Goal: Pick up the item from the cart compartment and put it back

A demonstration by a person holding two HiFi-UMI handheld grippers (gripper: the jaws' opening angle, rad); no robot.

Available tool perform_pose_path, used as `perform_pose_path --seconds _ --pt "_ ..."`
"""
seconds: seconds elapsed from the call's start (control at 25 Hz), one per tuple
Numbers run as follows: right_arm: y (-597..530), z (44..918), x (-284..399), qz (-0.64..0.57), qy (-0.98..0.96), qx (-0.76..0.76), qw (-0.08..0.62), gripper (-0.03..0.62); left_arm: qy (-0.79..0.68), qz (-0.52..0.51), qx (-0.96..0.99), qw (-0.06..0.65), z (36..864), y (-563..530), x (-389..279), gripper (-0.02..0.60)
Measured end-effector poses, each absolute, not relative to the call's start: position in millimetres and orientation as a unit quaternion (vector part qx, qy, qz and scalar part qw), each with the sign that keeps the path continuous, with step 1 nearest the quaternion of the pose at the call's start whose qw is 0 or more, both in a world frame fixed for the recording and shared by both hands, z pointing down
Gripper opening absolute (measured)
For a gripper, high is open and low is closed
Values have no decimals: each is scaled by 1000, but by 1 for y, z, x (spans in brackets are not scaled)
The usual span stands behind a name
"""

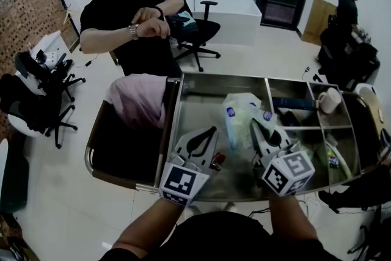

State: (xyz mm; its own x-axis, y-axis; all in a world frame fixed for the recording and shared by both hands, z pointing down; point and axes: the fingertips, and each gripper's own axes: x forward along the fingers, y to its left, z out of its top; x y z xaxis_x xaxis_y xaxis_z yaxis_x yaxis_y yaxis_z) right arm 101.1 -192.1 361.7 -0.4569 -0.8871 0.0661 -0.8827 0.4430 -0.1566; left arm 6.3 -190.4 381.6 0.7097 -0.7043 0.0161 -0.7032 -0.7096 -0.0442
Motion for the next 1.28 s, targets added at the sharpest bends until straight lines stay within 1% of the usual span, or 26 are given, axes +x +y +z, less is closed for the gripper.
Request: perform_pose_path --seconds 0.2,0.48,0.72,1.12,1.28 --pt "-206 353 97 -85 850 -520 8 17 380 -14 -925 24 383 -191 6 0" --pt "-237 334 93 -76 852 -518 -24 17 378 -13 -925 18 379 -189 8 0" --pt "-273 346 83 -74 849 -516 -85 17 376 -15 -926 15 381 -188 8 0" --pt "-325 391 71 -87 833 -518 -174 17 379 -15 -925 15 383 -187 6 0" --pt "-338 404 66 -87 830 -515 -197 17 382 -14 -924 15 383 -188 6 0"
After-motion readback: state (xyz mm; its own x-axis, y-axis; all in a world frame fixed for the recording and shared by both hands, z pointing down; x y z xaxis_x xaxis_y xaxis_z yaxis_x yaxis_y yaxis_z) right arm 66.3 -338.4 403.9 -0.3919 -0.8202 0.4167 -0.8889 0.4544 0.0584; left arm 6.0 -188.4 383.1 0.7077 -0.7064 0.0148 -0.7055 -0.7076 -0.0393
